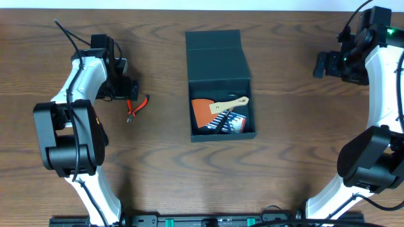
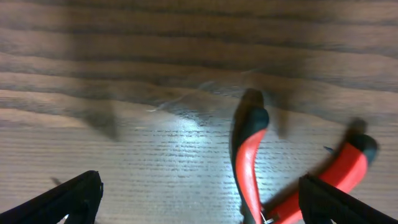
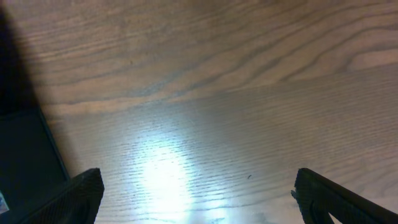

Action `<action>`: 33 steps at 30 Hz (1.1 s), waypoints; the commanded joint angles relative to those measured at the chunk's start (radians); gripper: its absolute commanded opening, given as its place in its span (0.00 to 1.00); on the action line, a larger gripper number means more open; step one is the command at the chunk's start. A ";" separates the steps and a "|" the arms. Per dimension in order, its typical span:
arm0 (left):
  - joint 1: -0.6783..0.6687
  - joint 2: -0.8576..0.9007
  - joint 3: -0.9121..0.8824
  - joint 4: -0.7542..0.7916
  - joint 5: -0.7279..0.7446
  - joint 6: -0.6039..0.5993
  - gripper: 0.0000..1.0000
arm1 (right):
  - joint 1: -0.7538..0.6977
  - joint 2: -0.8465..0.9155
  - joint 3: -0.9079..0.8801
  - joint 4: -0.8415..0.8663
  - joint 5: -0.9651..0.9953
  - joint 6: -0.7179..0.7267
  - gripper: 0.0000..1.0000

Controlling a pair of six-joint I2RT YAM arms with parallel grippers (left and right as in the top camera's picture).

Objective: Pack container
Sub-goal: 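Lower the left gripper and close it on the red pliers handles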

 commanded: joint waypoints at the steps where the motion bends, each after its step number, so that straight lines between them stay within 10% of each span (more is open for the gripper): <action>1: 0.005 0.037 0.012 -0.003 0.019 -0.016 0.98 | -0.011 0.008 -0.006 0.004 0.003 0.017 0.99; 33: 0.005 0.051 -0.077 -0.027 0.019 -0.020 0.92 | -0.011 0.008 -0.006 0.006 0.003 0.017 0.99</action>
